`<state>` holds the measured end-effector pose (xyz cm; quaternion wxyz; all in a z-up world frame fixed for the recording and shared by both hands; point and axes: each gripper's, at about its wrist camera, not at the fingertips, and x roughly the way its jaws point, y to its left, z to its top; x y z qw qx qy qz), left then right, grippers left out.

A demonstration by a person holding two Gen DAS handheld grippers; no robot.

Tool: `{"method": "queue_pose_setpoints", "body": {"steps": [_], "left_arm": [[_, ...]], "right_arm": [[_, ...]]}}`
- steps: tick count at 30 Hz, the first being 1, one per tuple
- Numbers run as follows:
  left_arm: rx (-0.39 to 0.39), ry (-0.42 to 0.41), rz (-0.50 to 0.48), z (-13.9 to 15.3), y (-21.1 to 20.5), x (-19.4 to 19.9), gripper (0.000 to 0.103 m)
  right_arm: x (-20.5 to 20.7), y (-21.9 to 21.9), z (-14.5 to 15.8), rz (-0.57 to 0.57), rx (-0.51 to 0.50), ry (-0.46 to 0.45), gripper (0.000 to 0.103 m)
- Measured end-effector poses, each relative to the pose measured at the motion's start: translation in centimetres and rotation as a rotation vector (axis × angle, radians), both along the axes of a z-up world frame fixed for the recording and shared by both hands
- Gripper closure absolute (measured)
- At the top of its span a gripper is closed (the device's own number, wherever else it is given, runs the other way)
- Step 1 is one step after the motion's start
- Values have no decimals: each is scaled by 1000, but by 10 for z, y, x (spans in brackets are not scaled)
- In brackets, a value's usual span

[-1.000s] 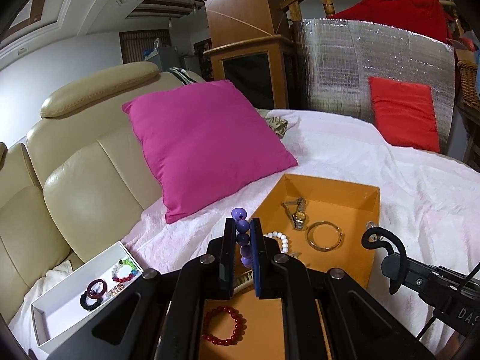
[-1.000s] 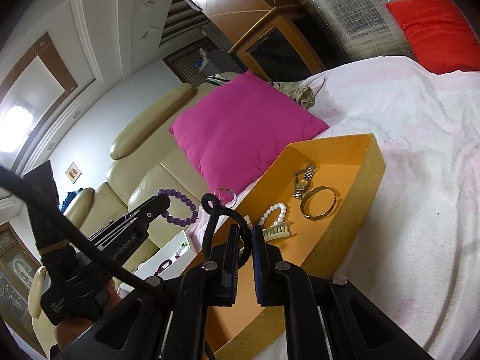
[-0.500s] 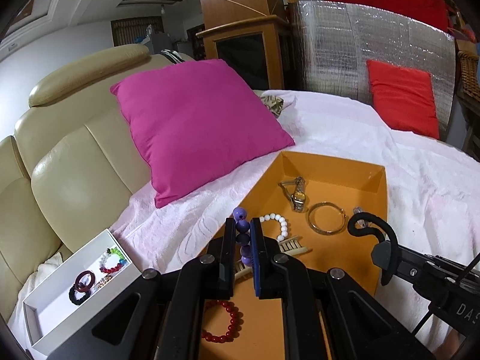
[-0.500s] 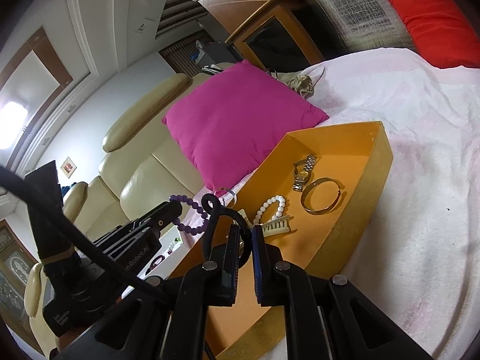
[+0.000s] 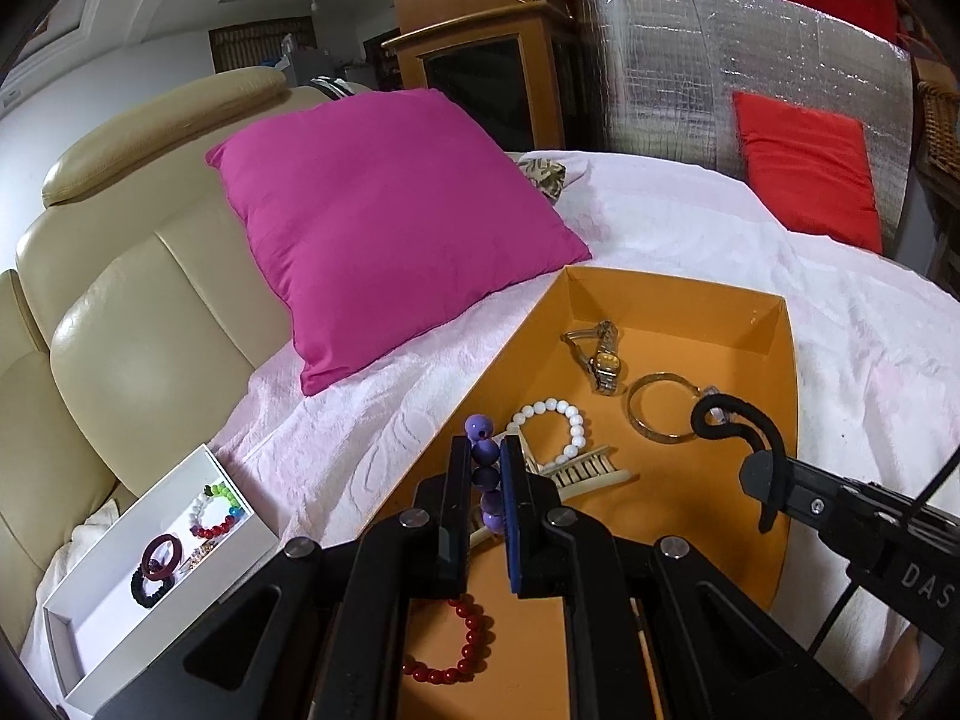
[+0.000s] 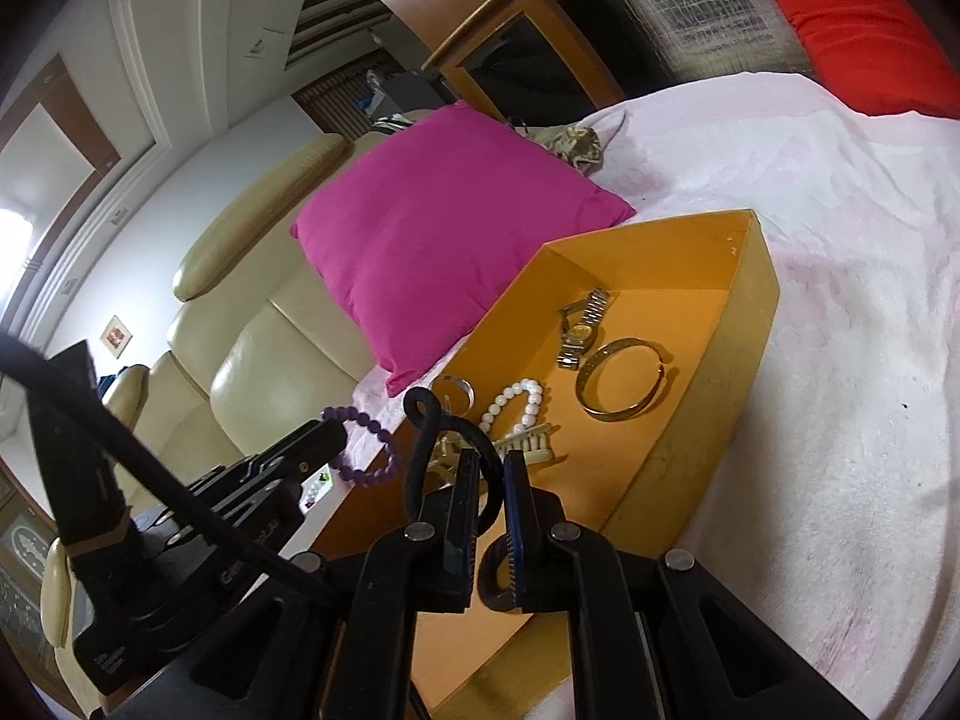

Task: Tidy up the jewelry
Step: 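Carry the purple bracelet and black keychain in both grippers to the orange box, then open both grippers to release the bracelet and keychain into the box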

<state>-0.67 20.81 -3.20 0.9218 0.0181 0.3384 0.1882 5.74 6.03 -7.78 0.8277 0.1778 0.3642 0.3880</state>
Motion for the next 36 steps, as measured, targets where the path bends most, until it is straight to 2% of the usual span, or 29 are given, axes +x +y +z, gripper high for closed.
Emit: {"method": "queue_pose_setpoints", "body": {"steps": [17, 30, 32, 36], "left_arm": [[6, 43, -10, -11, 2, 6, 94], [-9, 163, -13, -35, 5, 20, 93], [-11, 188, -3, -38, 4, 22, 90], [-18, 202, 4, -40, 3, 24, 74]], "right_arm": [[10, 12, -12, -4, -29, 22, 94], [17, 9, -16, -31, -29, 66, 91], [17, 7, -16, -32, -25, 70, 91], [16, 1, -12, -40, -17, 66, 91]]}}
